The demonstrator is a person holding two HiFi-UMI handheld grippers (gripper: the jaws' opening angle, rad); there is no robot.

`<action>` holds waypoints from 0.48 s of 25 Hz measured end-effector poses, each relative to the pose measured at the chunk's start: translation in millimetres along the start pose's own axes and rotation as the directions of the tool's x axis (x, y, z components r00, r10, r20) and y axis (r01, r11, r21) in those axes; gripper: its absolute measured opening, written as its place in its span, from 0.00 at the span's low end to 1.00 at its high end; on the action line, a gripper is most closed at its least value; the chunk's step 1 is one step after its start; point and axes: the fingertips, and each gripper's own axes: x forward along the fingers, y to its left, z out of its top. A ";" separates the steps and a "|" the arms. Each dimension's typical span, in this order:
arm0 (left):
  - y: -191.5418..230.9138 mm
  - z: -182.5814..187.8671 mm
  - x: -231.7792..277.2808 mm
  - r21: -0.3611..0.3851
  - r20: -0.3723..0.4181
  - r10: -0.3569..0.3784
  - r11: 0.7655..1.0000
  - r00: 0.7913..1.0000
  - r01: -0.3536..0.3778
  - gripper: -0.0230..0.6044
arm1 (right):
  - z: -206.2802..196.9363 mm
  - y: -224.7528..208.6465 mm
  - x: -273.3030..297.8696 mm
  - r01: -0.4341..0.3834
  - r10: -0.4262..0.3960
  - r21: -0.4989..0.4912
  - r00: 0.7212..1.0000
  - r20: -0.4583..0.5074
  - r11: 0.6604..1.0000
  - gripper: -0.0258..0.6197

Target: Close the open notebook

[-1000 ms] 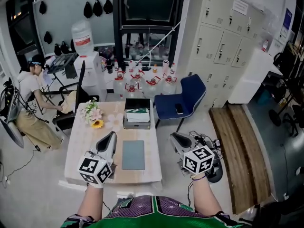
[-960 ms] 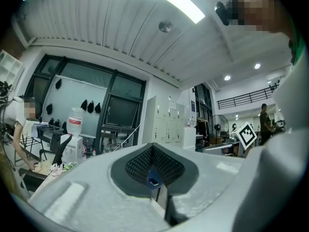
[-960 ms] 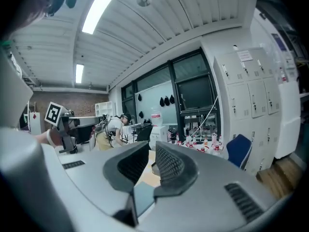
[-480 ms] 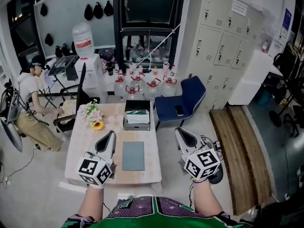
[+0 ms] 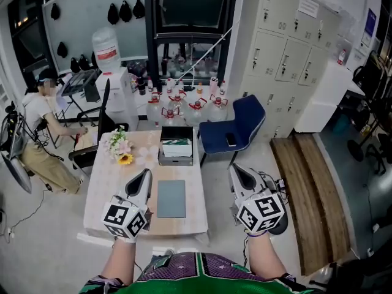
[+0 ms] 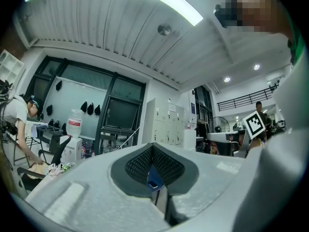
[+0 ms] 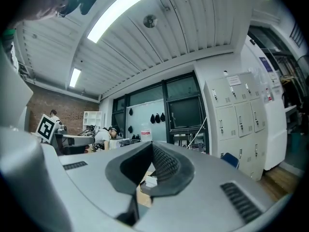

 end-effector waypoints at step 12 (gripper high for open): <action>-8.6 -2.7 4.3 0.008 -0.012 -0.015 1.000 1.000 0.015 0.06 | -8.1 -8.7 -2.1 0.025 -0.025 0.013 1.000 -0.017 1.000 0.04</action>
